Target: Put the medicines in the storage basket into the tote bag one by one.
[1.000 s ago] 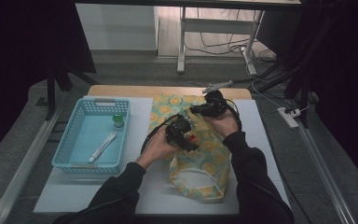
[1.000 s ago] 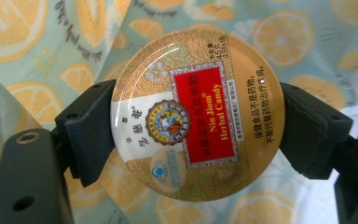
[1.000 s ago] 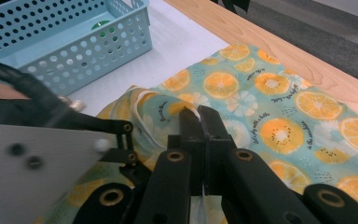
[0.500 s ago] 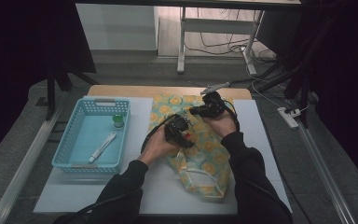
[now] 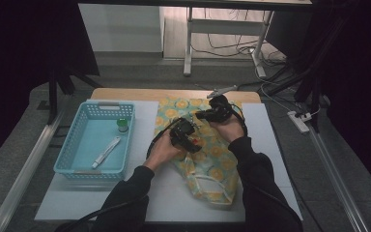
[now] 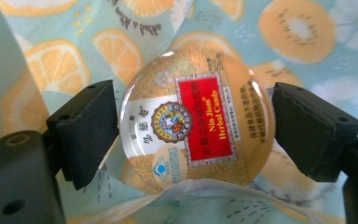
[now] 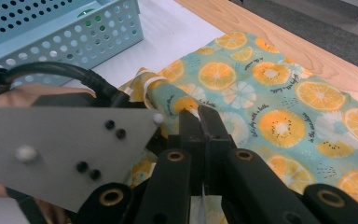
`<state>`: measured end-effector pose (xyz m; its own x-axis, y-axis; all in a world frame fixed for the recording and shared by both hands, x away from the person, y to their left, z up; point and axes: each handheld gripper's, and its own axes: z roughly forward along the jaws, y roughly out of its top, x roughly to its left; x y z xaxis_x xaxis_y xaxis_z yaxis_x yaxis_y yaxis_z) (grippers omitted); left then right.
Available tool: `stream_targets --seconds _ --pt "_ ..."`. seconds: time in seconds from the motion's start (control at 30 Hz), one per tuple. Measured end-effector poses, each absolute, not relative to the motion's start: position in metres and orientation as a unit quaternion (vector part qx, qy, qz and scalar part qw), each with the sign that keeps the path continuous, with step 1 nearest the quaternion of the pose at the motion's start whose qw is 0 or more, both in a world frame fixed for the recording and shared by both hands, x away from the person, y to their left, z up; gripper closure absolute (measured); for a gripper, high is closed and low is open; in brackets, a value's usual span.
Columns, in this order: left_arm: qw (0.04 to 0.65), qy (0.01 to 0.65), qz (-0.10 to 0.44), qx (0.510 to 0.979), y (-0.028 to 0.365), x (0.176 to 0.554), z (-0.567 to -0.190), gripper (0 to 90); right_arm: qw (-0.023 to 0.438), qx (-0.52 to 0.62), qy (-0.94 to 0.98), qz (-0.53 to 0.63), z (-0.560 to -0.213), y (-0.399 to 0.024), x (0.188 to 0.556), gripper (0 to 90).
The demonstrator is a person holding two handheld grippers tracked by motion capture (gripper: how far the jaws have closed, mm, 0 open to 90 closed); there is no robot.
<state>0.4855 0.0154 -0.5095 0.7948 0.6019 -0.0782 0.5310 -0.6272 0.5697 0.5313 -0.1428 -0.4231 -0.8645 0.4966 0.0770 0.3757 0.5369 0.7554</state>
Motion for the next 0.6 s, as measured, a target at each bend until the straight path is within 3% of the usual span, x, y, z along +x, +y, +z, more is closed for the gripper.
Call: stream_targets --seconds 0.6 --pt "0.349 0.290 0.023 0.891 0.035 0.452 -0.475 11.2 0.070 0.246 0.873 0.415 -0.420 -0.144 0.529 90.0"
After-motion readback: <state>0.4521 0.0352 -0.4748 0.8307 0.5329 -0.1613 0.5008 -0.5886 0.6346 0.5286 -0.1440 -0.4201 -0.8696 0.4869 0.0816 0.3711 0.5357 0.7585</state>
